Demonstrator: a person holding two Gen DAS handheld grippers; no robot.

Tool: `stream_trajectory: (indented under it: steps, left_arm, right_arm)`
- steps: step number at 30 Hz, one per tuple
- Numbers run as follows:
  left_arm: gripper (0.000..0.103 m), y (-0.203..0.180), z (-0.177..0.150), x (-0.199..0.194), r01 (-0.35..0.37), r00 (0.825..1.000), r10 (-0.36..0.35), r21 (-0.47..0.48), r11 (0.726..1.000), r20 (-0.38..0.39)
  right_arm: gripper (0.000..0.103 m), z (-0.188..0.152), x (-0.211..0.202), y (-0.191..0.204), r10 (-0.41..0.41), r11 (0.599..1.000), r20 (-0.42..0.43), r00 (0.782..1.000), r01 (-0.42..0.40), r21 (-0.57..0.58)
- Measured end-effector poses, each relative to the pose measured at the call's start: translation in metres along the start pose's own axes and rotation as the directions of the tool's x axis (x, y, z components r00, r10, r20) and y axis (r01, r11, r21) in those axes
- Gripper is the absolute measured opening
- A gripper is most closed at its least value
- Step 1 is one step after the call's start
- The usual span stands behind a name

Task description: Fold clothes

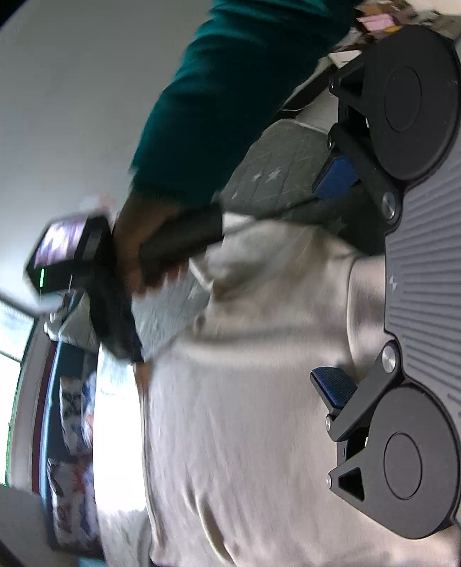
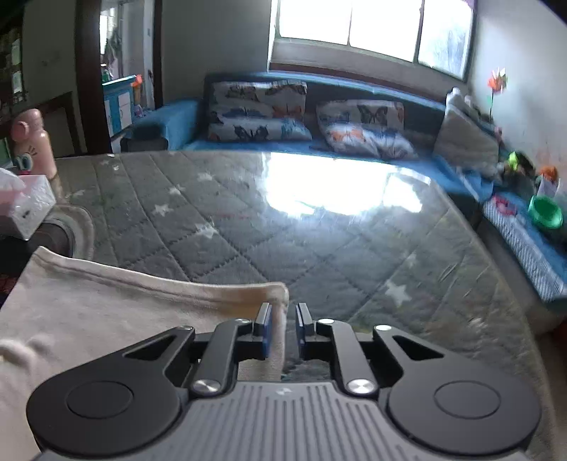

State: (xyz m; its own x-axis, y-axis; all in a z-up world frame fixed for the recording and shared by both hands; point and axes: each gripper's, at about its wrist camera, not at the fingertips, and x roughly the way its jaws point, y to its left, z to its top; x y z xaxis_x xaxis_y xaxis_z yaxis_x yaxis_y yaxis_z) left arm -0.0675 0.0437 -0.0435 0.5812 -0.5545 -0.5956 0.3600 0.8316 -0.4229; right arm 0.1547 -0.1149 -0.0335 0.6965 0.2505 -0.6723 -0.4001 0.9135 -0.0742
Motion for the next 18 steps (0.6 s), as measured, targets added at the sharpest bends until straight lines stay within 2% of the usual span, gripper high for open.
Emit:
stream_trajectory:
  steps: [1,3,8,11,14,18]
  left_arm:
    - [0.103,0.006,0.004,-0.006,-0.004,1.0,0.005,-0.013,1.0,0.013]
    - [0.103,0.018,0.014,-0.019,-0.035,0.998,0.037,-0.029,0.999,0.058]
    - [0.103,0.06,0.038,-0.042,-0.113,0.982,0.131,-0.134,0.985,0.135]
    - [0.103,0.087,0.05,-0.042,-0.154,0.971,0.185,-0.201,0.967,0.148]
    - [0.103,0.108,0.061,-0.032,-0.172,0.968,0.211,-0.256,0.951,0.133]
    - [0.103,0.118,0.068,-0.026,-0.205,0.964,0.241,-0.264,0.943,0.112]
  right_arm:
    - [0.016,-0.001,-0.007,0.001,0.034,0.999,0.001,0.999,-0.034,-0.014]
    - [0.027,-0.005,-0.02,0.004,0.09,0.995,-0.001,0.996,-0.09,-0.038]
    - [0.031,-0.027,-0.046,0.016,0.157,0.984,-0.021,0.987,-0.159,-0.084]
    - [0.032,-0.044,-0.059,0.022,0.192,0.978,-0.034,0.981,-0.194,-0.079]
    - [0.032,-0.058,-0.073,0.033,0.227,0.968,-0.03,0.973,-0.229,-0.104]
    - [0.039,-0.075,-0.089,0.052,0.255,0.95,-0.022,0.967,-0.255,-0.182]
